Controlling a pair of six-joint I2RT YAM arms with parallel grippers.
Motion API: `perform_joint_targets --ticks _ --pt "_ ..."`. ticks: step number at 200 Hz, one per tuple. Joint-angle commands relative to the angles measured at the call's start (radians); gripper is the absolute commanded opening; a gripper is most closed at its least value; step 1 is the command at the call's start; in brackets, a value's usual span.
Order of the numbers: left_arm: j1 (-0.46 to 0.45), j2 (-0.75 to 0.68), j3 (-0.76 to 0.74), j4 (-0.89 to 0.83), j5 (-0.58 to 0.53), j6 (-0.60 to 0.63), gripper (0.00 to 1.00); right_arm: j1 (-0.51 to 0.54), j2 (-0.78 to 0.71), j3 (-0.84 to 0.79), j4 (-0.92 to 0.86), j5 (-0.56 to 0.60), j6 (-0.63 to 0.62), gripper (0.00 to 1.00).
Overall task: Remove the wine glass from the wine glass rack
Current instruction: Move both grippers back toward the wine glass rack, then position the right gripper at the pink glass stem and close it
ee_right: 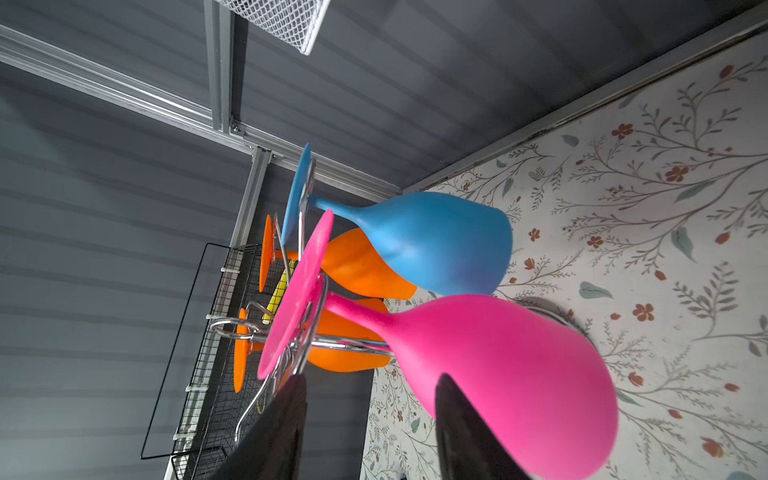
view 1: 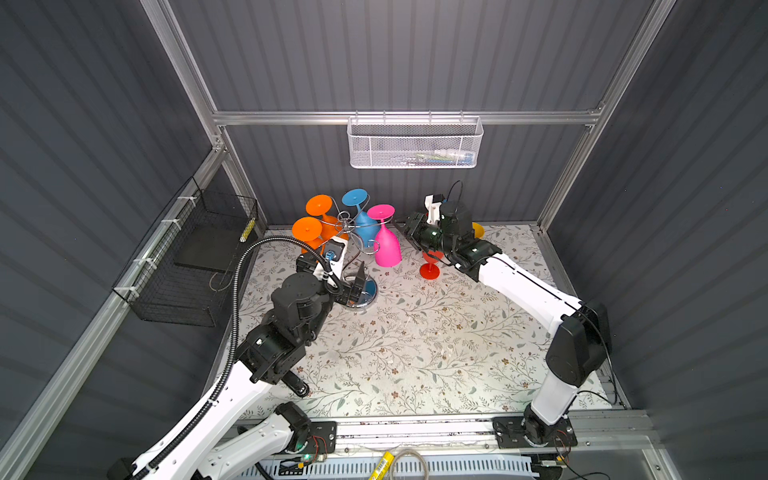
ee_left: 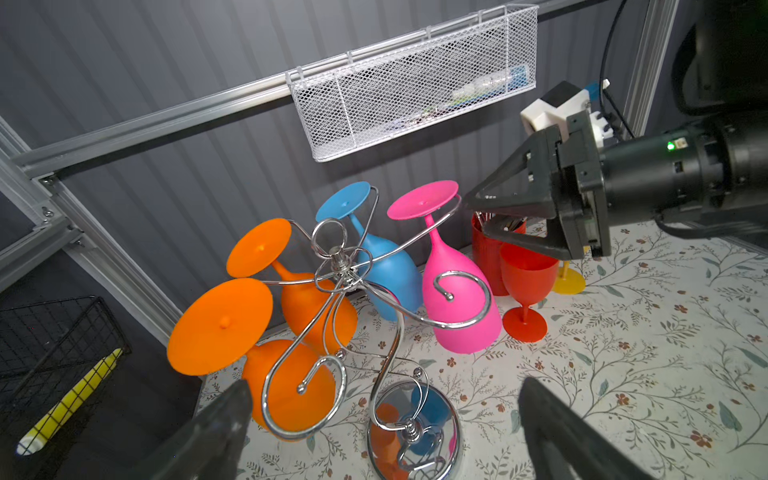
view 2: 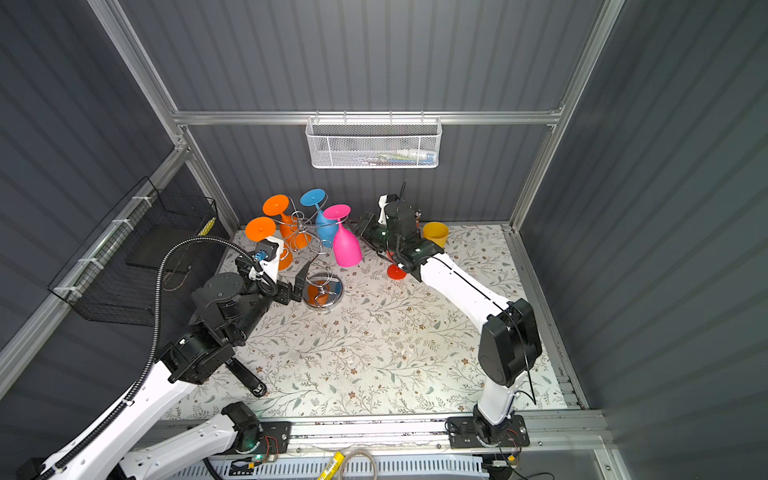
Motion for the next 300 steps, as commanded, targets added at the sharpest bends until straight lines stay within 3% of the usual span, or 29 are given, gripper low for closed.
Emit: perform_joint_targets --ticks 1,69,122,227,300 --pt "0.006 -0.014 -0.010 0.052 0.027 0.025 1.00 -0.016 -0.006 0.023 0.060 0.007 0.021 0.50" --pt "0.006 -0.029 -0.032 0.067 0.059 0.034 1.00 -0.025 -0.005 0.035 0.083 0.014 0.006 0.48" --pt "0.007 -0.043 -0.045 0.076 0.073 0.039 1.00 -0.025 0.042 0.103 0.077 0.008 0.002 0.39" --pt "0.006 -0.050 -0.052 0.078 0.073 0.040 1.00 -0.006 0.151 0.241 -0.005 0.012 -0.023 0.35" --pt "0.006 -0.046 -0.052 0.081 0.084 0.036 1.00 0.009 0.164 0.273 -0.015 0.055 -0.050 0.17"
